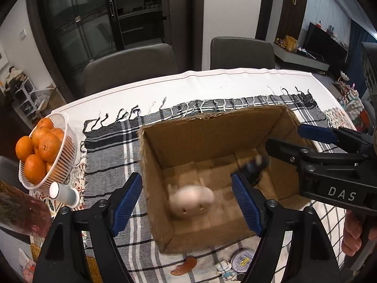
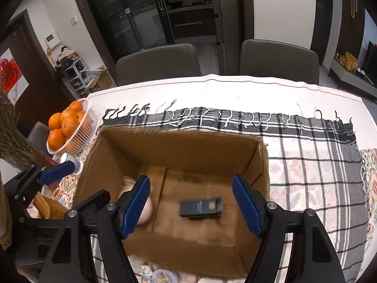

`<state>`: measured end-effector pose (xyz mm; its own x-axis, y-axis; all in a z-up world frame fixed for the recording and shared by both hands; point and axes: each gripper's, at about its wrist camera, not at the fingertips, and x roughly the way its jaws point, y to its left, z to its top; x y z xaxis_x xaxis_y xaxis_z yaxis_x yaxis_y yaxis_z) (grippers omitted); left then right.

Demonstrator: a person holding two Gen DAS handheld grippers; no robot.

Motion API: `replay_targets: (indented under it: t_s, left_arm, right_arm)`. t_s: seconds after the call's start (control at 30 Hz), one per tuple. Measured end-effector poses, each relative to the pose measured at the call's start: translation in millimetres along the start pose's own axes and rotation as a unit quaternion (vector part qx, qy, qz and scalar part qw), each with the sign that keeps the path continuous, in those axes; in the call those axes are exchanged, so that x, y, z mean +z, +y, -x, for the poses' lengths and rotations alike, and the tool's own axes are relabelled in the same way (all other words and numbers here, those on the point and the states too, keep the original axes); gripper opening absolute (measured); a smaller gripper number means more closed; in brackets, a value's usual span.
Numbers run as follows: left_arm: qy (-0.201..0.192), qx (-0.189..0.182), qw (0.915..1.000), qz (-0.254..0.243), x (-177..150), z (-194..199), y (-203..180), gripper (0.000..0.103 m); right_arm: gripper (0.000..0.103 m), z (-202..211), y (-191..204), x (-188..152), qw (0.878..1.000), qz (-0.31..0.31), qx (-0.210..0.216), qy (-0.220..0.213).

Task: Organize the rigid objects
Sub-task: 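Open the left gripper over the box while the right gripper releases the bike light, then withdraw both grippers from the box back toward the remaining items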

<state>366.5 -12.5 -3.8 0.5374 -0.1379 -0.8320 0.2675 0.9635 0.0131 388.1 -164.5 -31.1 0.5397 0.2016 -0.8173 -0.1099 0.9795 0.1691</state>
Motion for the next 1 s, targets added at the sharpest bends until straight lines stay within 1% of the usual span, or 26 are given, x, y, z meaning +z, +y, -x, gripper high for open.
replay_targets:
  t_s: [0.23,0.47,0.6,0.93,1.0]
  left_arm:
    - [-0.019,0.008,0.9995,0.022,-10,22,1,0.079]
    - [-0.044,0.034,0.9979,0.033,-26,51,-1,0.083]
    - [-0.059,0.043,0.9968,0.034,-37,67,-5,0.083]
    - [-0.076,0.049,0.995,0.043,-74,100,-10,0.085]
    - [-0.081,0.051,0.9944,0.046,-85,107,-9,0.085]
  right_arm:
    - [0.073,19,5,-5,1.0,0.005,-0.015,-0.024]
    - [0.073,43,10,-17,0.999,0.005,-0.025,-0.046]
    - [0.073,57,14,-29,0.998,0.009,-0.031,-0.056]
    - [0.073,85,24,-64,0.997,0.005,-0.019,-0.07]
    - [0.073,93,27,-74,0.997,0.003,-0.018,-0.079]
